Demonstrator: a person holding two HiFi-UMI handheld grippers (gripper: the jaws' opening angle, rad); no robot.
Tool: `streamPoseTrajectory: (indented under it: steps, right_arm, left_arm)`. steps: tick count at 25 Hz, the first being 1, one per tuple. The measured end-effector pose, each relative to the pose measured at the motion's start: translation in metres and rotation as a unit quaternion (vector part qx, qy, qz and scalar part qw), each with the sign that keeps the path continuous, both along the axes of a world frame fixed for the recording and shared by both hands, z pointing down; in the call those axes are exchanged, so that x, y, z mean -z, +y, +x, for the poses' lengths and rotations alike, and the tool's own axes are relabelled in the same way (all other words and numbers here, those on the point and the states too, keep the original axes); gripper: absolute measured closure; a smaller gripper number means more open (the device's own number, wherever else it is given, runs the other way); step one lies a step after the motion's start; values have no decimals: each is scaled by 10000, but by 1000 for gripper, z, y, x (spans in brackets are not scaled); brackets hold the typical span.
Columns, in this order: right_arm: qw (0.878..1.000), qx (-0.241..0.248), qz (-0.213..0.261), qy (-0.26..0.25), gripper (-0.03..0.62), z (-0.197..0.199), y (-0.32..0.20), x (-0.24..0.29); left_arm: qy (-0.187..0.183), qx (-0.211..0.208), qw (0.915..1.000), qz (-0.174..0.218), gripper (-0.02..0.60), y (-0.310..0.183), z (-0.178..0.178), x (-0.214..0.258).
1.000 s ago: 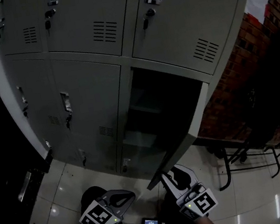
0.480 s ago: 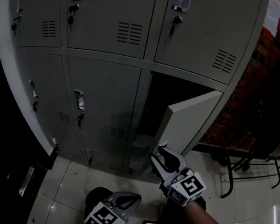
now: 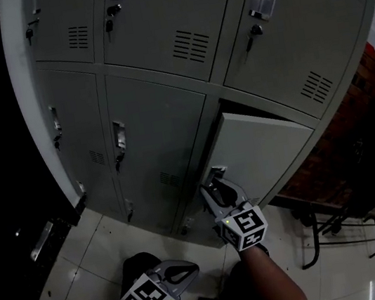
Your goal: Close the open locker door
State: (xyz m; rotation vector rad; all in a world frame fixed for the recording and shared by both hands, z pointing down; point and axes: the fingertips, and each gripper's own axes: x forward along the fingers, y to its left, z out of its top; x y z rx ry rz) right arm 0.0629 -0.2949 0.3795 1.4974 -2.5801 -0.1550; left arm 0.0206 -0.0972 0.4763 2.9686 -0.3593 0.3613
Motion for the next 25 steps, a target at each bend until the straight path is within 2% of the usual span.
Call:
streamPoseTrajectory:
  steps: [6,14,20,25]
  right_arm:
    - [9996,-97,-105,244,453,3,-27,-2]
    - [9944,-841,-584,-268,428,20,-61,-11]
    - [9942,-805,-546,-448,414,21,-57,-10]
    - [9952,-613,-431,-625,431,24,-26,-13]
  left_arm:
    - [41,-8,10000,-20,569,0,-1,0]
    - [29,20,10000,-61,569,0,-2,0]
    - [46,38,10000,-61,569,-1,-5,-1]
    - [45,18,10000,-25,569,-1,-4,2]
